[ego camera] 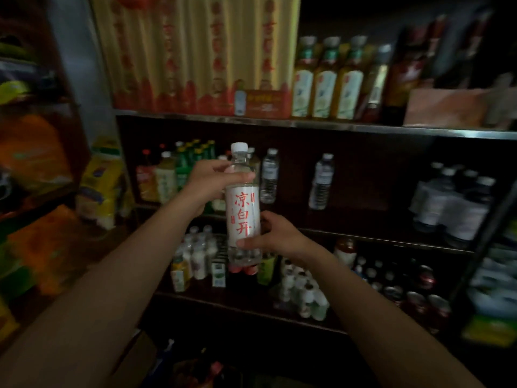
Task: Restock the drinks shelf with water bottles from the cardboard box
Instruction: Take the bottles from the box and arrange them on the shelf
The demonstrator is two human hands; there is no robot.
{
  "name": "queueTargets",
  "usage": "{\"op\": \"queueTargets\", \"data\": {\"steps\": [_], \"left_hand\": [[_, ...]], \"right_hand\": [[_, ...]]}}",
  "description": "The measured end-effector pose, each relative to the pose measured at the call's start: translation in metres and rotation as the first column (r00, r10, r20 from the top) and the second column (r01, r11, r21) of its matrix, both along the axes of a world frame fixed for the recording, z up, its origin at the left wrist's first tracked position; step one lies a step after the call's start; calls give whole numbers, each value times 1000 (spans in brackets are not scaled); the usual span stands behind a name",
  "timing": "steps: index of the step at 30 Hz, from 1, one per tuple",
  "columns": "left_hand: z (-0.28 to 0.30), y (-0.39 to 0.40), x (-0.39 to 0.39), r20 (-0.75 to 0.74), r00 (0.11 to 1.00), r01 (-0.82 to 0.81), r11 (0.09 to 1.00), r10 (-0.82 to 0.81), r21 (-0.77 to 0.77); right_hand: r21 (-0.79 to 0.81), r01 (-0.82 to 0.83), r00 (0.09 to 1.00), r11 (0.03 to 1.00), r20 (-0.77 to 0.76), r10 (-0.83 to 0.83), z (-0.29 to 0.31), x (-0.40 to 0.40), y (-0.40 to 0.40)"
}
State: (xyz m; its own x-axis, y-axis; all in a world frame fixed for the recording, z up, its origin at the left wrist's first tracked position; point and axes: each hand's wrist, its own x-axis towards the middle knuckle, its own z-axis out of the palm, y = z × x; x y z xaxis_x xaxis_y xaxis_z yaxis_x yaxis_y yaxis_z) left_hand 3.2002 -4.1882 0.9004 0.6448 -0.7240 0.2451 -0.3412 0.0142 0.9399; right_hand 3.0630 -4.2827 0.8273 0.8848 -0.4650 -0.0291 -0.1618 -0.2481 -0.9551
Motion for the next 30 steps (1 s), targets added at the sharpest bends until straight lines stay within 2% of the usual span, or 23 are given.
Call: {"op": "queueTargets", "data": {"steps": [8,12,17,21,25,30], "left_hand": [[3,-125,-52,133,968,216,976,-212,-17],[-1,-179,-74,131,934,336,942,-333,-6],[-13,-236,-104,123,904,410,912,-409,10],[-19,-276,-134,100,876,474,880,-473,6],[-28,-313,-165,142,855,507,862,-498,-27],[-36,-367,-196,143,852,511,859,-503,-26]], "right_hand": [[-42,270,963,962,20,-270,-4,-63,-94],[-84,449,893,889,18,-450,-10,-92,-131],[-156,577,812,802,4,-583,-20,-125,-170],[-216,652,746,727,16,-665,-32,-154,-202],[-281,694,704,663,73,-706,-43,-183,-234],[-274,760,637,589,138,-758,-52,-213,-274]]}}
